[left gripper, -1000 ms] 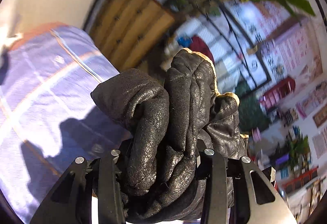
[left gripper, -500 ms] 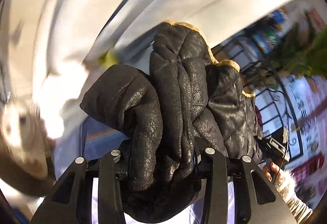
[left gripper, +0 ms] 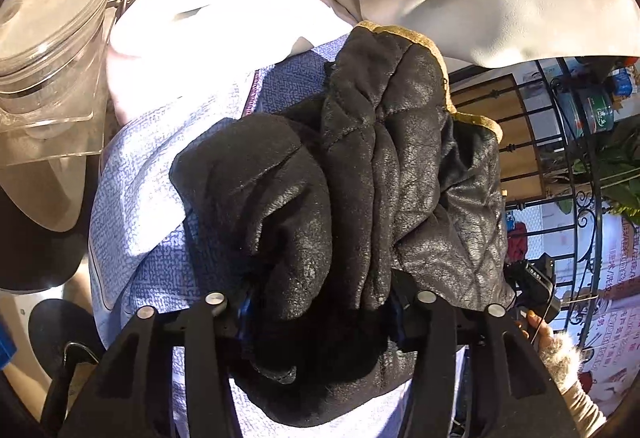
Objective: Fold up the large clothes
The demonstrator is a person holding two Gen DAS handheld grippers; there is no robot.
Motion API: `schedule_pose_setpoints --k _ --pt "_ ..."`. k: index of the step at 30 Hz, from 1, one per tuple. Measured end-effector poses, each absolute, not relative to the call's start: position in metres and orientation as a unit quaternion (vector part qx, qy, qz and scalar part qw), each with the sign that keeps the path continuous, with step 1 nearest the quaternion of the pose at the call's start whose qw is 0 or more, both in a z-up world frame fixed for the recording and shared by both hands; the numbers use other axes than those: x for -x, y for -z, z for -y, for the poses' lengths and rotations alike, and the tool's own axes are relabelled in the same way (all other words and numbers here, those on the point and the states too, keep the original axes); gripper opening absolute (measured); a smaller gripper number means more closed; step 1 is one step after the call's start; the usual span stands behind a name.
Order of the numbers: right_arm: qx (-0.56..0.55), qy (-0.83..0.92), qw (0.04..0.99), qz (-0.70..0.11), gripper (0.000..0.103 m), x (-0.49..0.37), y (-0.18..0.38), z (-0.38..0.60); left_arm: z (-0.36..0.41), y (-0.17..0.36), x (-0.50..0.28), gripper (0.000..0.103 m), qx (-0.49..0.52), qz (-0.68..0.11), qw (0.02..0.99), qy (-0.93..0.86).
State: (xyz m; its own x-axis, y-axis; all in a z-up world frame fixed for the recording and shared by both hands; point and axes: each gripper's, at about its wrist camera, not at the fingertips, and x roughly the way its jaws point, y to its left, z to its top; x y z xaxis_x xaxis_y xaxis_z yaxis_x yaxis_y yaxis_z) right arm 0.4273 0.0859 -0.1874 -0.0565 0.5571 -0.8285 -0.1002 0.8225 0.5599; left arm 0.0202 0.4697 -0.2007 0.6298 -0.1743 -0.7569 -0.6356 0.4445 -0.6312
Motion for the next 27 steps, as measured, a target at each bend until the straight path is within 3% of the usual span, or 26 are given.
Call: schedule_pose_setpoints --k 2,3,4,5,9,11,16,22,27 --pt "-0.169 -0.226 0.668 -0.689 0.066 -0.423 0.191 -0.080 -0.465 0.203 -0.017 0.062 0.510 -0.401 0.743 -0.163" --pt "-0.168 -0.218 0.668 -0.691 0.071 -0.421 0.190 -0.078 -0.465 0.204 -0.019 0.068 0.512 -0.404 0.739 -0.169" --pt "-0.161 -0.210 0.673 -0.691 0.082 -0.419 0.188 -0.079 -0.465 0.202 -0.020 0.072 0.507 -0.411 0.737 -0.177" --pt "-0.143 -0.198 0.684 -0.687 0.084 -0.417 0.182 -0.078 -0.464 0.193 -0.020 0.074 0.495 -0.417 0.740 -0.184" --pt "-0.113 -0.184 0.739 -0.638 0.084 -0.411 0.138 -0.062 -0.448 0.141 -0.033 0.074 0.400 -0.443 0.772 -0.220" --pt "-0.102 -0.168 0.765 -0.613 0.085 -0.404 0.111 -0.050 -0.440 0.105 -0.031 0.080 0.341 -0.437 0.795 -0.248" --pt "-0.060 -0.274 0.779 -0.561 0.085 -0.358 0.056 -0.066 -0.400 0.057 -0.053 0.086 0.272 -0.430 0.841 -0.182" --pt "0.059 -0.334 0.747 -0.571 0.085 -0.301 0.085 -0.126 -0.358 0.094 -0.089 0.086 0.218 -0.492 0.828 -0.157" --pt "0.057 -0.273 0.733 -0.620 0.085 -0.311 0.132 -0.120 -0.348 0.134 -0.095 0.086 0.179 -0.527 0.816 -0.156"
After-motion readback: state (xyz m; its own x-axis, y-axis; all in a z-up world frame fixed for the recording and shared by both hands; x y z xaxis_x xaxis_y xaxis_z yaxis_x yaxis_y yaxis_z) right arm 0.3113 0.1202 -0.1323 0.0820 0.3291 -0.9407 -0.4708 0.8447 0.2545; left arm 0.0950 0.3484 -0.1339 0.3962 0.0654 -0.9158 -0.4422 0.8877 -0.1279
